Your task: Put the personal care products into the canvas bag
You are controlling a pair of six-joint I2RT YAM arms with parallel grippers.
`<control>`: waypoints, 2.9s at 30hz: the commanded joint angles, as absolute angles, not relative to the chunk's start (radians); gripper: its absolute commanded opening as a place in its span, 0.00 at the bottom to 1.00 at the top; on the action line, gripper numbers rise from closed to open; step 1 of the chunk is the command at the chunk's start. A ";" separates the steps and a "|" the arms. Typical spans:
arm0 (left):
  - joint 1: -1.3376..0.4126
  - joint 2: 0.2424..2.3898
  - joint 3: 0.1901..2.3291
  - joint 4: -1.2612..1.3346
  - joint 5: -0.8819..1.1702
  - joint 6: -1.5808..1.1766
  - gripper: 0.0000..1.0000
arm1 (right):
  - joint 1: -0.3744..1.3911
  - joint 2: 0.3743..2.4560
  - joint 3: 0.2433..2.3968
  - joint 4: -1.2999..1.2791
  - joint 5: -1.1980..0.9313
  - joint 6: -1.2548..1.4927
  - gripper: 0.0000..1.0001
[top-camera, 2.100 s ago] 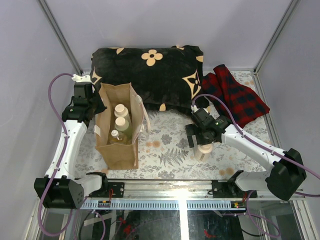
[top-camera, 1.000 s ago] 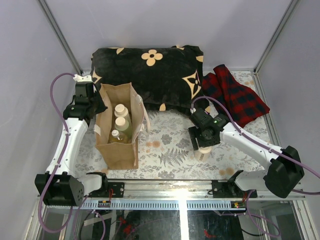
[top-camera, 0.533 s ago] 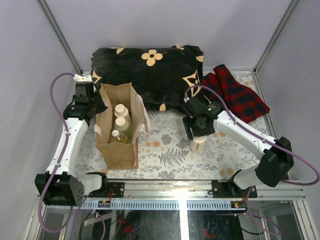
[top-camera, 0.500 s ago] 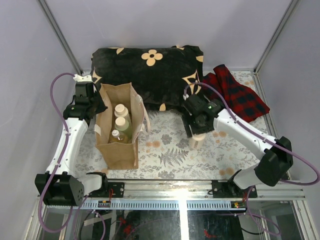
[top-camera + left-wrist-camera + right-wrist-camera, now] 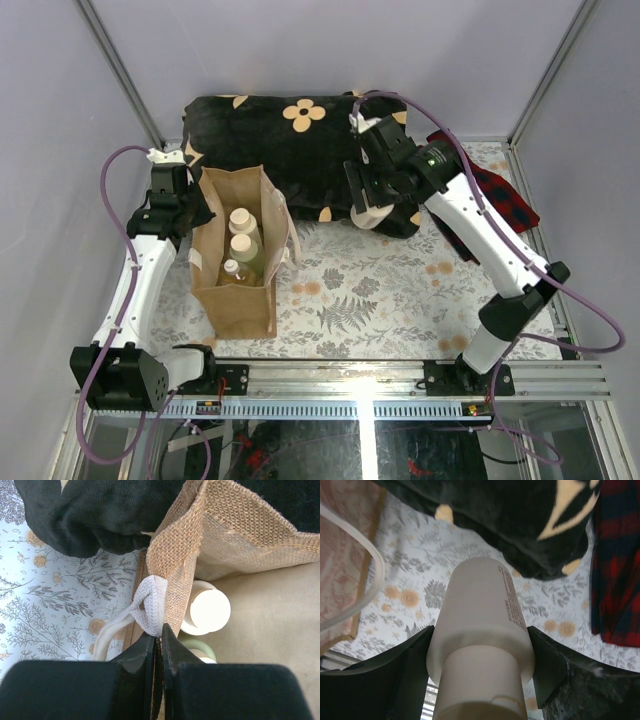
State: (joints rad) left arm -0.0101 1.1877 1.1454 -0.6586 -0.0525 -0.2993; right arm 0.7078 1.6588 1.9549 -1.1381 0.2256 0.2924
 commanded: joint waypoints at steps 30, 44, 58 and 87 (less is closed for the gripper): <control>-0.010 1.175 1.131 -0.581 -0.046 -0.332 0.00 | 0.725 1.675 2.221 -0.613 -0.135 0.021 0.19; -0.009 1.184 1.129 -0.565 -0.040 -0.336 0.00 | 0.844 1.717 2.230 -0.531 -0.262 -0.024 0.21; -0.010 1.180 1.129 -0.561 -0.044 -0.336 0.00 | 0.930 1.871 2.251 -0.602 -0.299 -0.044 0.22; -0.010 1.197 1.137 -0.565 -0.045 -0.331 0.00 | 0.993 1.927 2.266 -0.655 -0.362 -0.097 0.22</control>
